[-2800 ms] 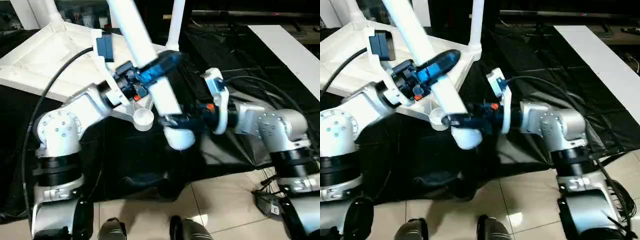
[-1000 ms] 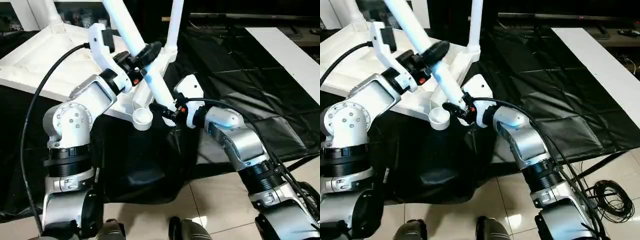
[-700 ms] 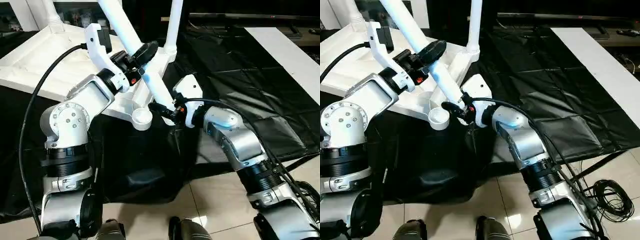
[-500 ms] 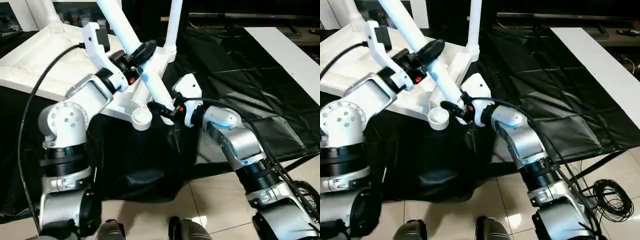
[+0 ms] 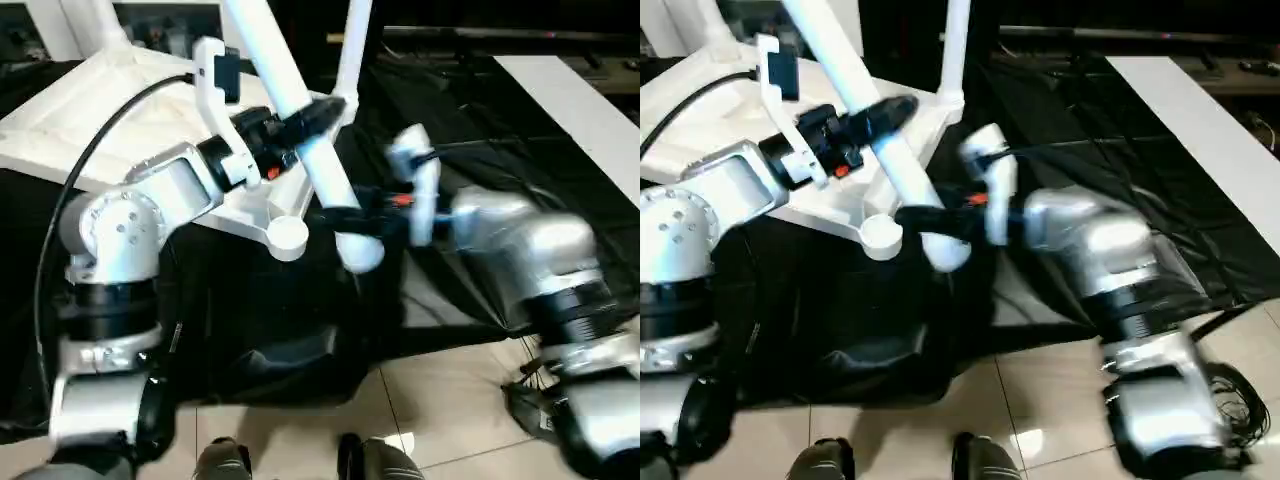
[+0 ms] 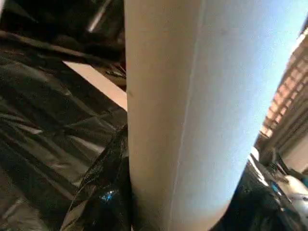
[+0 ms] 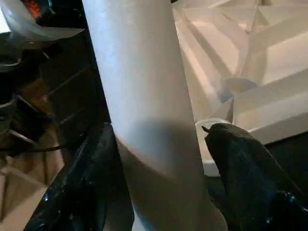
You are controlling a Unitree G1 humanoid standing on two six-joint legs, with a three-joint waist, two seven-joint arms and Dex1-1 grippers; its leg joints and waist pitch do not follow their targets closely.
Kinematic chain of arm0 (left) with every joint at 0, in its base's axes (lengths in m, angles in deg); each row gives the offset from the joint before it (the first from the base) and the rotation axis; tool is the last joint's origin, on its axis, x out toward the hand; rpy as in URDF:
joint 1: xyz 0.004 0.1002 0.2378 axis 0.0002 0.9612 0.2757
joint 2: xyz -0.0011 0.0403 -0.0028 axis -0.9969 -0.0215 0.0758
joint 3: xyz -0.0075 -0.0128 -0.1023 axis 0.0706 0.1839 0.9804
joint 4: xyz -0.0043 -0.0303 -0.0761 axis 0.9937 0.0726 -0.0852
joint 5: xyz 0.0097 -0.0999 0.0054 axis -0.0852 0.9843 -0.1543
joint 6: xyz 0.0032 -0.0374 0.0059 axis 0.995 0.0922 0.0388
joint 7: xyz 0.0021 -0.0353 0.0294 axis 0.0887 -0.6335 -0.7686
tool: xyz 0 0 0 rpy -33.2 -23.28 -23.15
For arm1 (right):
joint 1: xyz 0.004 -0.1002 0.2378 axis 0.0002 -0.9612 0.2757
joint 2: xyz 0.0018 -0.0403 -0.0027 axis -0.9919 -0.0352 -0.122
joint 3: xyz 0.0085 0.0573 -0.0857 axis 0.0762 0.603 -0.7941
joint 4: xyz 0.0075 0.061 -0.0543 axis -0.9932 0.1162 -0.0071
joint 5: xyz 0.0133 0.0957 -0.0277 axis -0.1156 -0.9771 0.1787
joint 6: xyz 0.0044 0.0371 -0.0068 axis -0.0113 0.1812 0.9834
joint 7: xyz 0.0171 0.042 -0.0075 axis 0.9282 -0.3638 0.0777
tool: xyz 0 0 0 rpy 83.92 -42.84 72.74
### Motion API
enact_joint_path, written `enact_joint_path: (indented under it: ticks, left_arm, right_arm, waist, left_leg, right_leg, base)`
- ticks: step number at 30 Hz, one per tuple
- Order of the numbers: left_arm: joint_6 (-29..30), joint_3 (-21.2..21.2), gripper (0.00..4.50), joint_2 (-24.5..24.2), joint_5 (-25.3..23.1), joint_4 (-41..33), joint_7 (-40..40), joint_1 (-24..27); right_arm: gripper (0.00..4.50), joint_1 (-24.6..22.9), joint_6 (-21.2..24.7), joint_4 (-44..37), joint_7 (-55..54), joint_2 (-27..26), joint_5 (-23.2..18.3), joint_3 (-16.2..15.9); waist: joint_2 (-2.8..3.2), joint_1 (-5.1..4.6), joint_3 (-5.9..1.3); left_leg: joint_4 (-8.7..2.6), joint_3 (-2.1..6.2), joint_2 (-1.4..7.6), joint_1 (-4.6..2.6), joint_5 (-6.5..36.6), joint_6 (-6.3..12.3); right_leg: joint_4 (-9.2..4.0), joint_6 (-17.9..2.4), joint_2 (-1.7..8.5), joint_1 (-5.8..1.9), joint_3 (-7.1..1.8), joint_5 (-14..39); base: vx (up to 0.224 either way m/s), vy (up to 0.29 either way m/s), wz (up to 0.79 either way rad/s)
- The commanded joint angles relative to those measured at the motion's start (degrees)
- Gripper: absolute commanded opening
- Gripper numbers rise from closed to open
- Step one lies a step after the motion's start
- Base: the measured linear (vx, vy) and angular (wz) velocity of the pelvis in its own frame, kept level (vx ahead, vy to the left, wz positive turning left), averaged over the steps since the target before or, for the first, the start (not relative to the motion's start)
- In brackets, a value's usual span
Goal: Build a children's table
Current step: Pick table leg
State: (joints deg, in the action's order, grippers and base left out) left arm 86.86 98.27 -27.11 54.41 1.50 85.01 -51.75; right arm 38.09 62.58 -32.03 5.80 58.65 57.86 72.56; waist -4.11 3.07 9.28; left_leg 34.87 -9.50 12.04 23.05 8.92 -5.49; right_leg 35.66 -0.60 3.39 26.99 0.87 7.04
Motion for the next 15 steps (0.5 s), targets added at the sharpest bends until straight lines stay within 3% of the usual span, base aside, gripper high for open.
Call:
enact_joint_path:
  ticks: [1,8,15]
  left_arm:
    - [0.7,-0.7,1.82,-0.6,0.2,0.3,1.4,-1.2]
    - [1.3,-1.6,1.82,-1.5,0.7,0.6,3.8,-1.5]
    - [-2.5,-6.0,1.82,-3.9,-2.1,-2.8,9.2,-0.6]
  right_arm:
    - [3.12,1.3,1.7,-1.4,1.2,1.4,-1.5,1.4]
    - [3.12,2.0,2.7,-1.8,2.3,2.0,-1.2,0.5]
    - [3.12,0.9,-4.1,-2.5,5.3,3.2,2.8,-3.5]
  waist:
    - [0.17,0.26,-5.75]
    - [0.27,0.4,-5.73]
    - [0.29,0.46,-5.65]
  left_leg:
    - [-3.27,-0.82,-0.72,-0.69,7.1,1.78]
    - [-3.29,-0.85,-0.56,-0.84,7.1,1.23]
    - [-3.45,-0.8,-0.34,-0.84,8.1,0.78]
  right_leg:
    - [-3.6,-10.2,1.98,-4.95,-1.06,14.2]
    - [-3.61,-10.4,2.02,-4.73,-1.08,14.5]
    - [-3.66,-10.1,2.21,-4.66,-1.07,15.7]
  base:
    - [0.0,0.0,0.0]
    - [0.0,0.0,0.0]
    - [0.0,0.0,0.0]
